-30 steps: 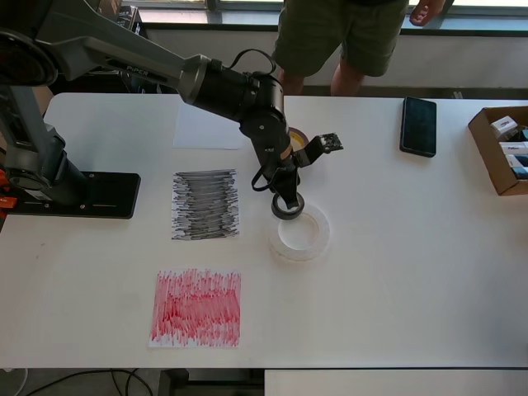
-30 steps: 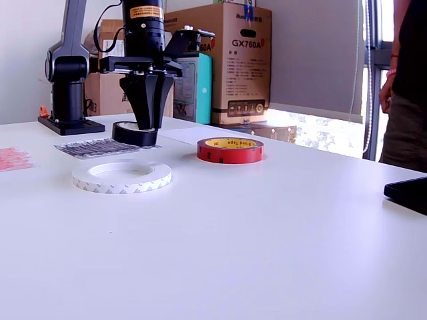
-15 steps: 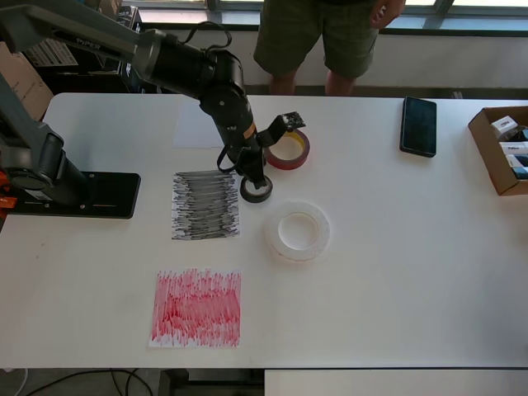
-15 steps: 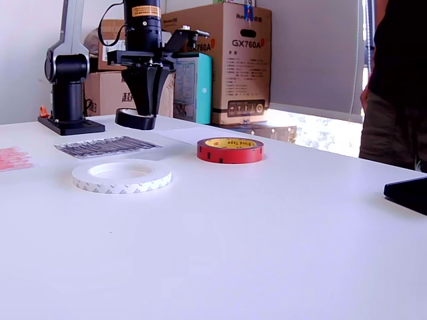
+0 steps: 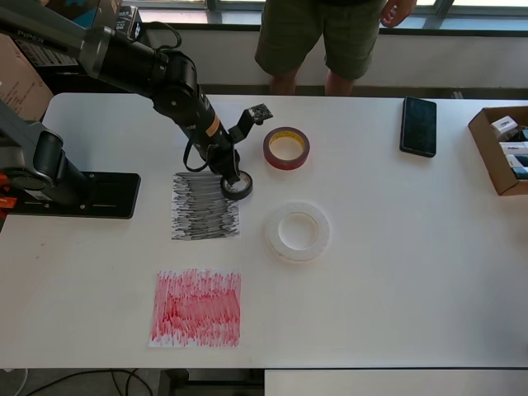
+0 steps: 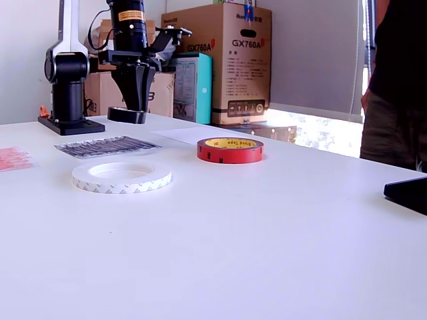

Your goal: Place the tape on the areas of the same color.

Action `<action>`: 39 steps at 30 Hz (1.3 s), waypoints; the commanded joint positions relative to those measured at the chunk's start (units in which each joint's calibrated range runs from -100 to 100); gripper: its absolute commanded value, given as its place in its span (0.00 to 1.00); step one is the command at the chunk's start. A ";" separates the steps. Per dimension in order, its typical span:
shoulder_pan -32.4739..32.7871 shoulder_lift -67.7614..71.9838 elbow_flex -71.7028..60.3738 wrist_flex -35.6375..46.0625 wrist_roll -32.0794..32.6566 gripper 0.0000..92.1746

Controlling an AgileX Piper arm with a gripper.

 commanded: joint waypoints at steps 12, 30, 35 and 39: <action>-0.17 -0.85 5.46 -4.33 -1.66 0.06; -1.67 -1.59 15.01 -17.82 -7.72 0.06; -1.67 -1.59 15.10 -17.91 -8.62 0.06; -1.67 -1.59 15.10 -17.99 -8.86 0.06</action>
